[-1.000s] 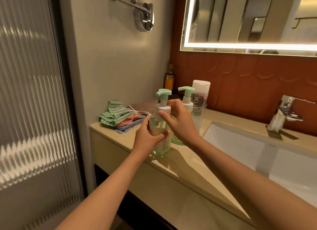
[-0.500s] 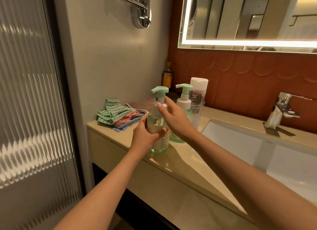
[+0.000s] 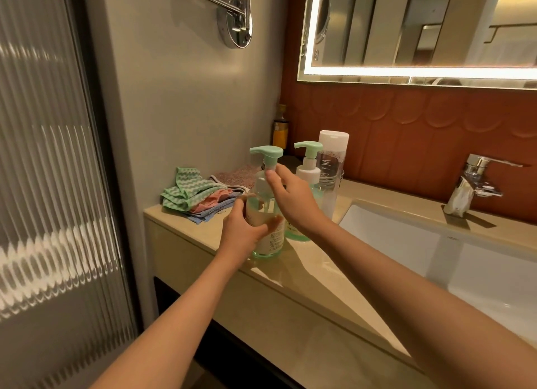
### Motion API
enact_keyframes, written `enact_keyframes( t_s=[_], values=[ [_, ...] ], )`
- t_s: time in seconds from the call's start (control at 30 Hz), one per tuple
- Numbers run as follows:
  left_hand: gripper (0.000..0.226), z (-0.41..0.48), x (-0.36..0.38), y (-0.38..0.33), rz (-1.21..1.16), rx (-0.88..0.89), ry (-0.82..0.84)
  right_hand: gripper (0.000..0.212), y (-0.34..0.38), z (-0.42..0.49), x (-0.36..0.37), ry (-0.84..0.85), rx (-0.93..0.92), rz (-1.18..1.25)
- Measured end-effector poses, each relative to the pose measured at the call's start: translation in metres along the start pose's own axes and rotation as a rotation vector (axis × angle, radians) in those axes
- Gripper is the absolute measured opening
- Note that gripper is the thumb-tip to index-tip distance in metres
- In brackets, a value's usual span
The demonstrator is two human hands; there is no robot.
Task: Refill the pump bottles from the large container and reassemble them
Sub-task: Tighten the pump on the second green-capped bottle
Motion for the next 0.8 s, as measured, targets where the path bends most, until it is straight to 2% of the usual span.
enact_keyframes(
  t_s=[0.1, 0.2, 0.27, 0.33, 0.47, 0.63, 0.8],
  values=[
    [0.052, 0.001, -0.001, 0.001, -0.003, 0.007, -0.003, 0.039, -0.001, -0.002, -0.005, -0.075, -0.030, -0.141],
    [0.057, -0.002, 0.002, -0.003, -0.042, 0.011, 0.016, 0.054, 0.004, 0.001, -0.014, -0.143, -0.028, -0.363],
    [0.053, -0.002, 0.002, -0.004, -0.063, 0.007, 0.015, 0.054, 0.006, 0.005, -0.017, -0.158, -0.001, -0.423],
    [0.048, -0.001, 0.001, -0.001, -0.072, 0.000, 0.005, 0.048, 0.007, 0.006, -0.011, -0.123, 0.009, -0.398],
    [0.055, 0.003, 0.000, 0.003, -0.034, 0.007, -0.010, 0.029, 0.012, -0.002, 0.001, -0.063, -0.039, -0.207],
    [0.052, 0.002, 0.000, 0.000, -0.026, 0.031, -0.004, 0.031, 0.008, -0.008, -0.006, -0.024, -0.066, -0.193],
    [0.049, 0.001, 0.000, -0.002, -0.018, 0.037, 0.004, 0.043, 0.005, -0.003, -0.019, -0.072, -0.063, -0.258]
  ],
)
Point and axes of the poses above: each hand's wrist, its own z-axis towards the middle knuckle, its own x-axis out of the palm, y = z × x, the point moved 9 cm from there along z, towards the middle knuckle, and after that the axes turned 3 degrees about -x, right-handed, at the moved point
